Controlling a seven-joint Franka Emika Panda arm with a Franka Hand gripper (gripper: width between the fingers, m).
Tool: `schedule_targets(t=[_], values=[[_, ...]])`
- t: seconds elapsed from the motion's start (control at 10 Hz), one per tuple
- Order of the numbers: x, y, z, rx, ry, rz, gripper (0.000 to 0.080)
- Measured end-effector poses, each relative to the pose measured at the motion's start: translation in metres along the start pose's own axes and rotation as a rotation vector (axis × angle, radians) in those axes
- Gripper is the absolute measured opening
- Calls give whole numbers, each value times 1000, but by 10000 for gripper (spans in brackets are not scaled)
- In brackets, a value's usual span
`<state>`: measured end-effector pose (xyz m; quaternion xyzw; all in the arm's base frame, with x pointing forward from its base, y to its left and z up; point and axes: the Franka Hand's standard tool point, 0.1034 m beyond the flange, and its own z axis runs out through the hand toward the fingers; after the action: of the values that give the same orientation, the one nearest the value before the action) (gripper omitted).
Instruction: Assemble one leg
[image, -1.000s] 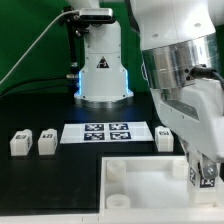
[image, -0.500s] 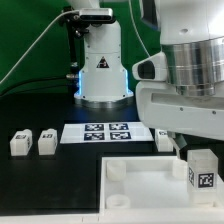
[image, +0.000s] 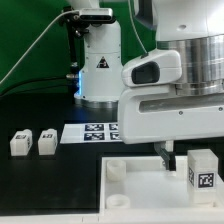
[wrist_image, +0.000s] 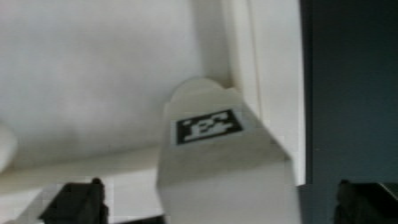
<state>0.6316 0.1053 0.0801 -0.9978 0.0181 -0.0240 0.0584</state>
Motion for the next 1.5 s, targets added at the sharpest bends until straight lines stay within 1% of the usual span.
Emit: schedule_targets(t=[0.1, 0.2, 0.3, 0.4, 0.5, 0.6, 0.8, 0.9, 1.0, 1.1, 1.2, 1.3, 1.5], values=[[3, 7, 1, 0, 2, -120, 649], [3, 7, 1, 1, 2, -117, 649], [3, 5, 1, 2, 2, -77, 558], [3, 6, 1, 3, 2, -71, 558], [3, 5, 1, 5, 2, 22, 353], [2, 4, 2, 5, 1, 84, 291], [2, 3, 2, 7, 0, 252, 292], [1, 2, 2, 12, -3, 400, 292], [1, 3, 3, 8, -3, 563, 292], [-1, 4, 3, 12, -6, 715, 292], [-2, 5, 3, 10, -5, 862, 292], [-3, 5, 3, 8, -5, 957, 292], [-6, 3, 4, 30, -29, 1251, 294]])
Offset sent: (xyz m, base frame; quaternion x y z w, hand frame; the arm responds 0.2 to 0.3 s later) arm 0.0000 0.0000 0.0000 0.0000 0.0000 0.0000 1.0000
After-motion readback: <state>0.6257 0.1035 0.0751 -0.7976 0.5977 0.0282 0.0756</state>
